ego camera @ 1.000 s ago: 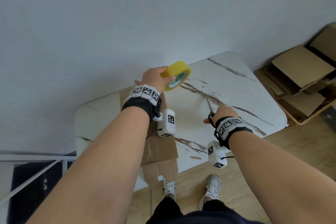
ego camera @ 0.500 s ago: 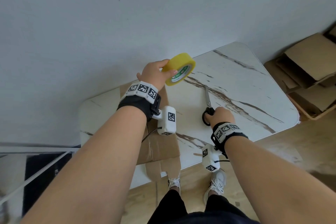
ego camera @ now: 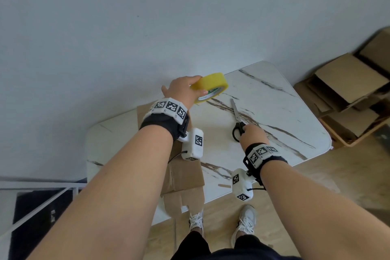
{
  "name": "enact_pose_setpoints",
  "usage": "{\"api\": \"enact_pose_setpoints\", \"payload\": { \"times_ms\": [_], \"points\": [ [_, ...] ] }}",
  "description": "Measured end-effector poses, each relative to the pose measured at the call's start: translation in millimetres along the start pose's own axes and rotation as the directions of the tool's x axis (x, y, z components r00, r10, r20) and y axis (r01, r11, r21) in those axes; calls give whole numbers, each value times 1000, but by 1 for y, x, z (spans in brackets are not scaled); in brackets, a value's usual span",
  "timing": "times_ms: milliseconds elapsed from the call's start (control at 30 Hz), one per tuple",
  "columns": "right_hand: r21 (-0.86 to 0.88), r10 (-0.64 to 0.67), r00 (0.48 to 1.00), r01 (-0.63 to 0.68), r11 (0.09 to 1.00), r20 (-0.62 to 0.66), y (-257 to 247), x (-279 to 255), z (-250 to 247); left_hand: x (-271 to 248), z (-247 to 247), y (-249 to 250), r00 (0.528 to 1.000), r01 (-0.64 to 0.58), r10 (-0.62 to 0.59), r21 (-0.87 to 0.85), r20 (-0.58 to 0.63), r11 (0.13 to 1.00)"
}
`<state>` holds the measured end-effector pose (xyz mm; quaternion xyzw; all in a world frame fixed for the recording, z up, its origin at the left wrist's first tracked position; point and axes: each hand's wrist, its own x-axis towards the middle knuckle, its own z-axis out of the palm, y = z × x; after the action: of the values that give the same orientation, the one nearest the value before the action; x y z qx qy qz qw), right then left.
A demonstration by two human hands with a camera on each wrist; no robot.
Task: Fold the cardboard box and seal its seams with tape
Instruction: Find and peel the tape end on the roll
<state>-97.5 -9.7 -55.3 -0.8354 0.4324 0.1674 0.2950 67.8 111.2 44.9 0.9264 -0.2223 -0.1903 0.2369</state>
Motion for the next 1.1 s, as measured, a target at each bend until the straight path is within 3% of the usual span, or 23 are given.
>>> {"api": "enact_pose_setpoints", "payload": {
  "times_ms": [67, 167, 300, 367, 500, 667, 833, 1000, 1100],
  "points": [
    [167, -21, 994, 38, 985, -103, 0, -1, -6, -1, -1, 6, 999, -45, 44, 70, 15, 997],
    [342, -107, 955, 202, 918, -275, -7, 0, -21, -3, 1, 13, 991, -125, 113, 167, 79, 978],
    [338, -268, 910, 372, 865, -316, -17, -1, -43, -12, 7, 28, 950, -259, 195, 268, 245, 928],
    [291, -291, 911, 375, 880, -293, -21, -2, -49, -14, 10, 33, 938, -280, 205, 263, 280, 923],
    [262, -264, 912, 350, 899, -313, -21, -11, -58, -11, 14, 30, 963, -199, 167, 142, 211, 970],
    [345, -213, 903, 348, 872, -373, -16, -19, -65, -10, 13, 39, 976, -31, 8, 102, 216, 994],
    [367, -190, 899, 344, 864, -395, -12, -20, -69, -10, 20, 43, 980, -77, 86, -55, 181, 995],
    [375, -161, 907, 316, 872, -388, -10, -23, -70, -16, 25, 53, 984, -174, 173, 13, 31, 985],
    [381, -143, 913, 297, 876, -383, -8, -23, -70, -17, 28, 56, 983, -181, 180, -35, -23, 983]
  ]
}}
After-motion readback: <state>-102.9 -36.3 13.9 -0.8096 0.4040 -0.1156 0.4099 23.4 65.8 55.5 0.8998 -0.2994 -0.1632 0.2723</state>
